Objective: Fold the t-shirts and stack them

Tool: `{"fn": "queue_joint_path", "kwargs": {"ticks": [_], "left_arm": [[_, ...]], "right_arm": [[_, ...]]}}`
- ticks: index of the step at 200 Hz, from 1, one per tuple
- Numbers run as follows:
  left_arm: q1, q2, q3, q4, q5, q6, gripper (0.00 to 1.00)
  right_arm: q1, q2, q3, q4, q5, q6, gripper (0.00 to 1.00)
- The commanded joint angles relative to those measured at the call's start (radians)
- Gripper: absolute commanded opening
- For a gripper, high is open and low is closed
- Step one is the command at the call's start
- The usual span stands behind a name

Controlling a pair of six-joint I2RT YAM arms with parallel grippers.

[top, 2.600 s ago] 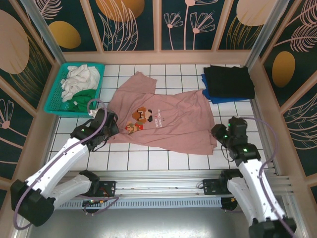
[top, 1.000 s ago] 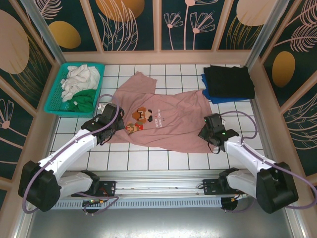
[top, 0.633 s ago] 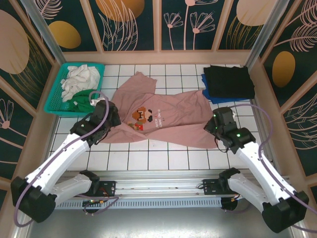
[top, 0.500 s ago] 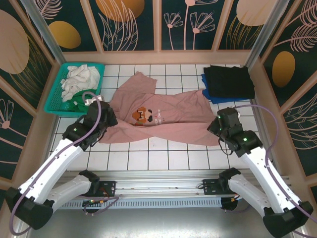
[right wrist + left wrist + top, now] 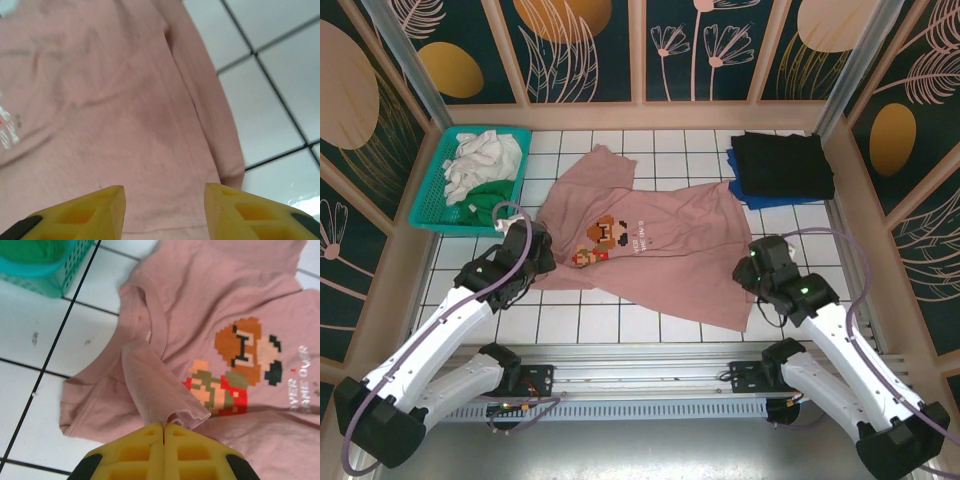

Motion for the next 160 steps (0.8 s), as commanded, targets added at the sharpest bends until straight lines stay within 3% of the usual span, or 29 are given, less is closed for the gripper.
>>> {"fn": "queue_joint_path", "kwargs": {"ticks": [1, 37, 80, 141, 160], "left_arm": [[-0.004, 0.009, -0.021, 0.033, -0.021, -0.018, 0.0], [-0.004, 0.029, -0.03, 0.064, -0.016, -0.013, 0.0], [-0.004, 0.065, -0.023, 0.095, -0.017, 0.016, 0.0], [-0.004, 0.089, -0.03, 0.125, -0.011, 0.03, 0.0], [-0.004, 0.091, -0.032, 0.129, -0.012, 0.032, 0.0]], "right_arm": [[0.086, 0.035, -0.08, 0.008, -0.006, 0.148, 0.46], [0.236, 0.113, -0.159, 0.006, 0.064, 0.368, 0.47], [0.191, 0.227, -0.17, 0.174, 0.057, 0.317, 0.43], [0.131, 0.357, -0.171, 0.257, 0.039, 0.261, 0.41], [0.11, 0.355, -0.181, 0.261, 0.039, 0.248, 0.35]]}}
